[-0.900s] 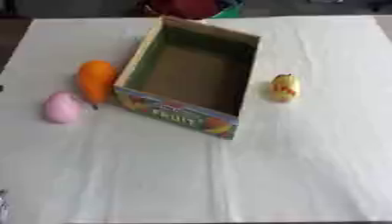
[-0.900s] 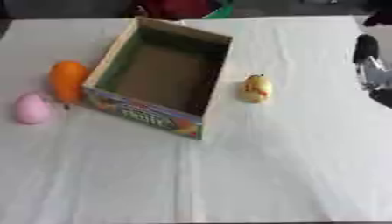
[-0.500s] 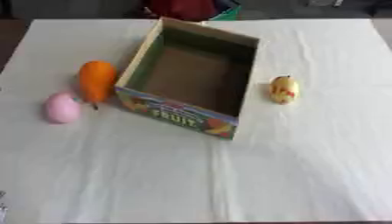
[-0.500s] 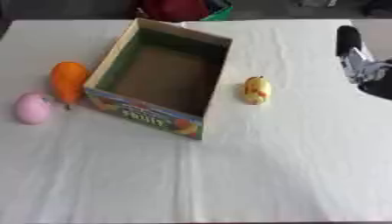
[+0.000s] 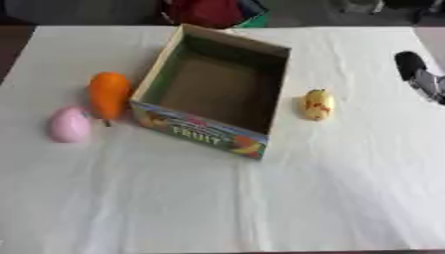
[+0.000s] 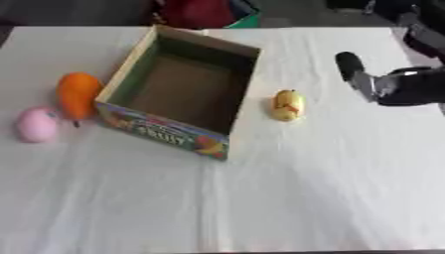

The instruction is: Pick up objects on the table and place them in the box.

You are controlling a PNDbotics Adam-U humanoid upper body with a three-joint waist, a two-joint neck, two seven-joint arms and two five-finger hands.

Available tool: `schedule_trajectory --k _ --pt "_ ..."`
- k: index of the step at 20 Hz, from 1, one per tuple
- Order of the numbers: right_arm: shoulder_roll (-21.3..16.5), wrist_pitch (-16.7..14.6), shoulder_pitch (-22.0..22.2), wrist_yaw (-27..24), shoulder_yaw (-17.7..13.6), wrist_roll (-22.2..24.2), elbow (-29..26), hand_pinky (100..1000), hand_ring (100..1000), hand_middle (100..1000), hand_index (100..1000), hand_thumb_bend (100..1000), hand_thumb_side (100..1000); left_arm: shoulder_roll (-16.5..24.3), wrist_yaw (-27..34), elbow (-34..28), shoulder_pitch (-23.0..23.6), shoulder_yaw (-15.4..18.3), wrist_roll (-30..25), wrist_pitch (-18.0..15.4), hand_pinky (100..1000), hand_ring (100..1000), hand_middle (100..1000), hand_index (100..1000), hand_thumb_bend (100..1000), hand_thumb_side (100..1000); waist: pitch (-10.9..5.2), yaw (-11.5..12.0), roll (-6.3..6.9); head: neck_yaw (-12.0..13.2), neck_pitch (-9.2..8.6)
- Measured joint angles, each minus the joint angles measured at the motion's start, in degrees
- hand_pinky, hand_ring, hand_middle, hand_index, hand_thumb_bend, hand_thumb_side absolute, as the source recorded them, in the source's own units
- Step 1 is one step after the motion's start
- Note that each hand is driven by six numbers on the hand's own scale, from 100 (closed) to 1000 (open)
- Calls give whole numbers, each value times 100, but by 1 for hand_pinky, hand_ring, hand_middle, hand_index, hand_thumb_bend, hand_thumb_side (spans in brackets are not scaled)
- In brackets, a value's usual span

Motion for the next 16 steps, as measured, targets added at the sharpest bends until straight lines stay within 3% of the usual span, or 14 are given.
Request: schedule_trajectory --k 1,5,11,16 --pt "33 -91 -121 27 43 178 136 825 1000 847 935 100 921 0 9 0 0 -2 -9 2 648 726 718 735 100 924 -11 15 -6 -8 2" --pt "202 -366 -516 74 201 866 720 831 1000 853 959 100 1000 2 47 0 0 -33 -49 10 648 727 718 734 100 923 -25 55 -20 -53 27" --pt "485 -610 -903 27 283 1618 1497 840 1000 848 988 100 1000 4 93 0 0 -35 -76 24 648 727 718 734 100 924 -50 99 -33 -93 48" --pt "654 -601 -1090 13 319 1938 1951 847 1000 844 1000 100 1000 4 114 0 0 -56 -103 30 648 727 718 733 100 925 -52 126 -37 -102 50"
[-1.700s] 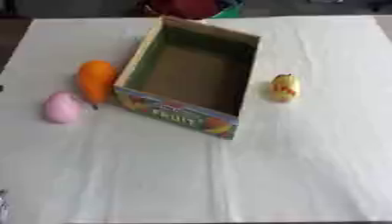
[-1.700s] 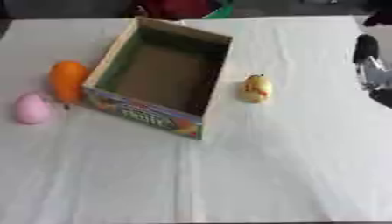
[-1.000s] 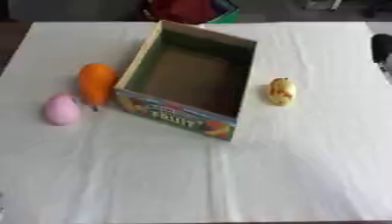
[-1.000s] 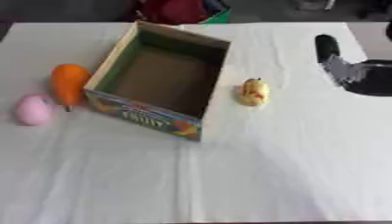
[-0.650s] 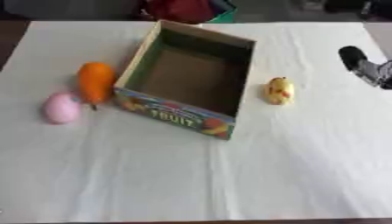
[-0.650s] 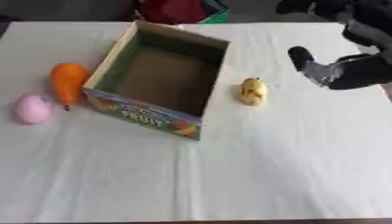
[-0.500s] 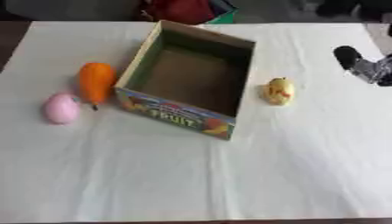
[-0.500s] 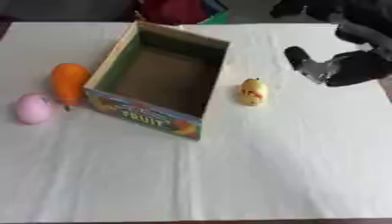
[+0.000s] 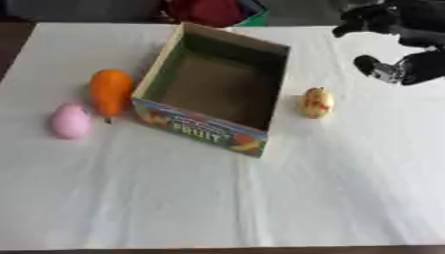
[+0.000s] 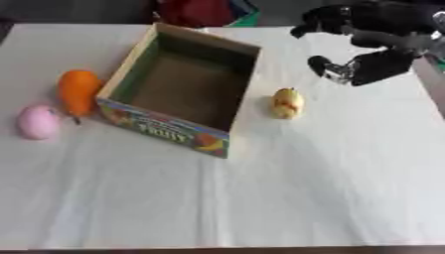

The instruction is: Pick up objects on the table and place them in the box.

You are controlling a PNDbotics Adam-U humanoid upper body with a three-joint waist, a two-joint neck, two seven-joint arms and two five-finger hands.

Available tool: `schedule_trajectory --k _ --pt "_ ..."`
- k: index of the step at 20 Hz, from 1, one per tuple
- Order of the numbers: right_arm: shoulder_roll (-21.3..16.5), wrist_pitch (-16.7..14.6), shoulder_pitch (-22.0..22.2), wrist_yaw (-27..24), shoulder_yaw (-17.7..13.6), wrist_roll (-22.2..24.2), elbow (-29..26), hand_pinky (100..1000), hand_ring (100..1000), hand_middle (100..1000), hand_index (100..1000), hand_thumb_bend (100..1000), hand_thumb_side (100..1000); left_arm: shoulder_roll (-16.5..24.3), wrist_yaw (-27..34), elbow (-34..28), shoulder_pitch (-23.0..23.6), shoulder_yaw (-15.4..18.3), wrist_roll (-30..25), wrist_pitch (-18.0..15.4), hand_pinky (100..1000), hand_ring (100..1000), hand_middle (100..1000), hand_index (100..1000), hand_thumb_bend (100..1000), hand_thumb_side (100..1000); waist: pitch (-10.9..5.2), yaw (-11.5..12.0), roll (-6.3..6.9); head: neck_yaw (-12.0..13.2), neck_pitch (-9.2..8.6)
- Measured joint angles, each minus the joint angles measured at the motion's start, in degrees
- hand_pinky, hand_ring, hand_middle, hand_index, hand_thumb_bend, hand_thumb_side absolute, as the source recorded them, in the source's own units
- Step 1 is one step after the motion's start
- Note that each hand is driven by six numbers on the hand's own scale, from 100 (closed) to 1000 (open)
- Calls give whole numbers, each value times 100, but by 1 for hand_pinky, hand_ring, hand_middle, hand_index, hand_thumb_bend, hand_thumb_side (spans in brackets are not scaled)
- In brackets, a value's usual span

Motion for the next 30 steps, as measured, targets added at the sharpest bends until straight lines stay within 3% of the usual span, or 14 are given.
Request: schedule_trajectory --k 12,30 --pt "206 29 -113 97 110 75 619 868 1000 913 1000 100 1000 0 30 0 -47 -12 -26 4 648 728 716 731 100 921 4 36 -16 -20 1" --pt "276 2 197 174 173 49 895 863 1000 897 1000 100 1000 -4 31 0 -110 -14 -39 62 647 725 706 718 100 923 143 63 -48 27 -10"
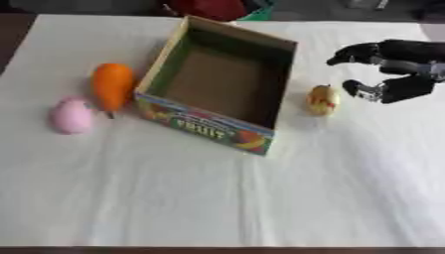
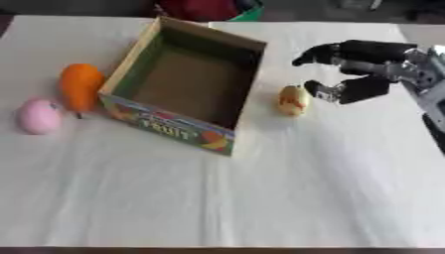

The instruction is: Pick up objects on the table and place them in the box.

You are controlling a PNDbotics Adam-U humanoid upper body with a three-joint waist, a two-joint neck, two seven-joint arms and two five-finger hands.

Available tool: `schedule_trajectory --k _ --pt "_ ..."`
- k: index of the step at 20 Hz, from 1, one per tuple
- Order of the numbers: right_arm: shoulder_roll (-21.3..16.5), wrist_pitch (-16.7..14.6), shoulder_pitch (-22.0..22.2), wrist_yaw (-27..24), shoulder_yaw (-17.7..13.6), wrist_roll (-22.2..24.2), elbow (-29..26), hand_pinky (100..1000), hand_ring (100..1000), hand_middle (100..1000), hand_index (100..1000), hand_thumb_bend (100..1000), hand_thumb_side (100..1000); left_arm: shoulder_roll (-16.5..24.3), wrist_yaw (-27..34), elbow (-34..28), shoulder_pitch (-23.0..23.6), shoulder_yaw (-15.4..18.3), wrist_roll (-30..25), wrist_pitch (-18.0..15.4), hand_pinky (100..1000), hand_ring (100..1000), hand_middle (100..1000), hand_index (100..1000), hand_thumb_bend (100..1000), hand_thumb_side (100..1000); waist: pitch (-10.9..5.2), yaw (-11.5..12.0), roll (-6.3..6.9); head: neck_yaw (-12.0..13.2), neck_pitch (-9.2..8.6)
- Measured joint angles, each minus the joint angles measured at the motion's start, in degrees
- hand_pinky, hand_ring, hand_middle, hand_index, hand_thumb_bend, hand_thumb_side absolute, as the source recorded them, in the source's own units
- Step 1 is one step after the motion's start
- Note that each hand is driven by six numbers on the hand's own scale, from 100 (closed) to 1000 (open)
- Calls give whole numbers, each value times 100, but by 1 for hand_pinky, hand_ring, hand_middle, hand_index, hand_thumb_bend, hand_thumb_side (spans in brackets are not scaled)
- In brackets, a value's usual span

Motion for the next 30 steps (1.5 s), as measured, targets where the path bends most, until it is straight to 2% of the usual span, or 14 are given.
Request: schedule_trajectory --k 7,14,22,30 --pt "-3 -29 246 9 0 -29 -279 861 1000 892 1000 100 1000 -4 0 0 -40 -5 22 41 649 726 706 716 100 929 40 -8 -29 74 -59" --pt "-2 -150 302 196 -7 -157 -328 853 1000 879 1000 100 1000 -16 -10 0 -45 -33 -14 87 651 726 705 714 100 934 112 3 -29 107 -103" --pt "46 -192 373 775 -8 -653 -341 851 1000 883 1000 100 1000 -80 -33 0 -89 -67 -59 139 653 727 705 710 100 938 188 23 -35 141 -160" --pt "111 -190 401 1114 -42 -1081 -287 850 1000 880 1000 100 1000 -119 -56 0 -118 -68 -91 169 654 727 703 705 100 940 280 61 -60 186 -206"
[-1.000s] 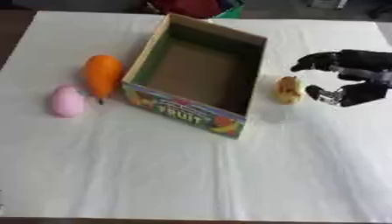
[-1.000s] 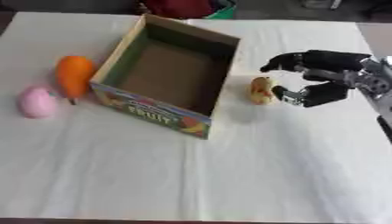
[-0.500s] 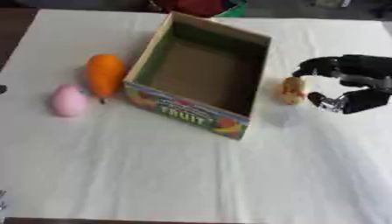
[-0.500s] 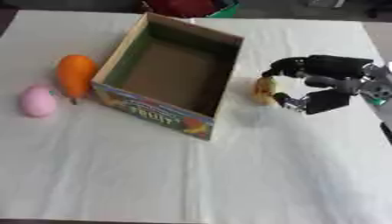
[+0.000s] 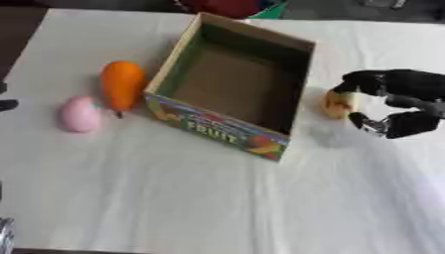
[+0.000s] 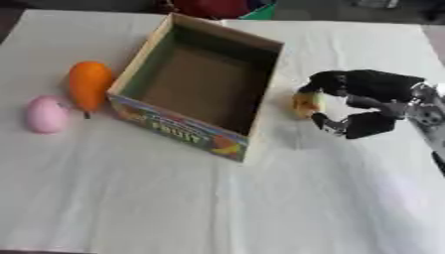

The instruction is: Pick up objects on the table and place them in the box.

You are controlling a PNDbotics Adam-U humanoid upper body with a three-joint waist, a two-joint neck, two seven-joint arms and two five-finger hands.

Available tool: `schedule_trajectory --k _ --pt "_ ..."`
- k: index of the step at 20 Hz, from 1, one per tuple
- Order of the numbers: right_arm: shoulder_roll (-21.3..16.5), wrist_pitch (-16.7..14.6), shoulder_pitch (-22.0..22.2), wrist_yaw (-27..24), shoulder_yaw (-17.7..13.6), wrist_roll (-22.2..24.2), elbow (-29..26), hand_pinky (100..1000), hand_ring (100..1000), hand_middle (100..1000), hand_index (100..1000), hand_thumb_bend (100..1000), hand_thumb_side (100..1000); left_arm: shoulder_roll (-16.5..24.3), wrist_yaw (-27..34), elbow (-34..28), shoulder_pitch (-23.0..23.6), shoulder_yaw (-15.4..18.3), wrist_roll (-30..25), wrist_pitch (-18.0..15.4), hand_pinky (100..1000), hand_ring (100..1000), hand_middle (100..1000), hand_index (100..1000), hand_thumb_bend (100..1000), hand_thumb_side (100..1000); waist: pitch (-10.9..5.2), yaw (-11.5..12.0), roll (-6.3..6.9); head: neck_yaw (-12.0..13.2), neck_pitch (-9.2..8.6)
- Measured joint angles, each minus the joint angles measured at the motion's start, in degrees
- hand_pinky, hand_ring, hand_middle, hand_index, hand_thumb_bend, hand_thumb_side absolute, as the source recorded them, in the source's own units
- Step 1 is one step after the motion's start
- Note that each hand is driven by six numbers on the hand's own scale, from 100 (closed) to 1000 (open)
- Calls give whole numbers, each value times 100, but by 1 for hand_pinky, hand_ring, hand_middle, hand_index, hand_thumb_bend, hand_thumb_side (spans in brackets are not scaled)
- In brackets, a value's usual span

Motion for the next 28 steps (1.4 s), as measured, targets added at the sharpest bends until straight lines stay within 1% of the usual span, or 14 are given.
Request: schedule_trajectory --k 8,14,20,28 --pt "63 10 -1 362 -74 -466 139 850 1000 887 1000 100 1000 -45 -49 0 -25 -2 -30 30 655 726 701 700 100 940 95 48 -5 2 -70" --pt "99 2 -59 680 -141 -756 365 849 1000 892 1000 100 1000 -91 -78 0 -56 -32 -54 53 656 726 700 695 100 939 177 74 -4 2 -124" --pt "148 -30 -117 937 -212 -966 622 838 1000 873 1000 100 1000 -116 -104 0 -72 -35 -71 67 657 726 699 692 100 938 228 86 13 -1 -153" --pt "195 19 -216 1064 -315 -1277 889 808 1000 832 1000 100 1000 -148 -149 0 -81 -53 -92 85 659 727 698 687 100 941 317 124 30 -34 -250"
